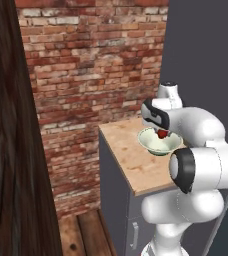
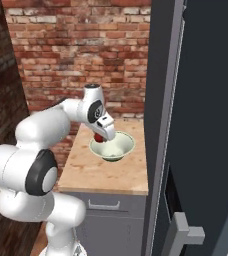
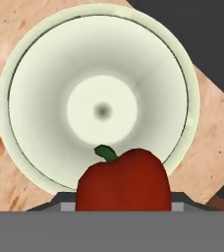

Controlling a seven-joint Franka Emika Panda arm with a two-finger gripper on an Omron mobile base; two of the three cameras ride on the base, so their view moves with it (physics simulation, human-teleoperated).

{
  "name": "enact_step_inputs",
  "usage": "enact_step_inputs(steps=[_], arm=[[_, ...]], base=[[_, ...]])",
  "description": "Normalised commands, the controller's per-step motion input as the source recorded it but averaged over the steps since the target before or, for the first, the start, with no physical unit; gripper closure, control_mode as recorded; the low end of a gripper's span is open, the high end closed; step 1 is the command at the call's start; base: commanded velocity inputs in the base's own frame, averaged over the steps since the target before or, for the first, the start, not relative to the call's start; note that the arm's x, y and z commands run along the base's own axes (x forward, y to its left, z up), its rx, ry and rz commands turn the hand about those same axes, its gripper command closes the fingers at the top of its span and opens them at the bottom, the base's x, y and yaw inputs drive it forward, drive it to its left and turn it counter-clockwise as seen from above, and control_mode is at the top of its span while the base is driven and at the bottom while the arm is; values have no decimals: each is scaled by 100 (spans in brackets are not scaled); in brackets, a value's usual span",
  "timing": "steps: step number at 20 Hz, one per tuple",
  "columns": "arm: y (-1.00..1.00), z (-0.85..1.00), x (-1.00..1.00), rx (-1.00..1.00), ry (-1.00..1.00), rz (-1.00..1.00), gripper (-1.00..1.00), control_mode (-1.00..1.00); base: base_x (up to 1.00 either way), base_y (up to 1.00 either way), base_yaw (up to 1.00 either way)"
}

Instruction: Take the bell pepper, orange, and tangerine from the freezer and place them in the bowl on the counter.

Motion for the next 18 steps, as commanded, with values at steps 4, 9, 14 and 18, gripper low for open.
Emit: enact_step_inputs(steps=[4,9,14,18], arm=[[-4,-21,14,0,0,0,100,-100],[-6,-21,18,0,0,0,100,-100],[-11,-13,18,0,0,0,100,-100],[-10,-16,10,0,0,0,100,-100]], base=[[0,0,0],[0,0,0],[0,0,0],[0,0,0]])
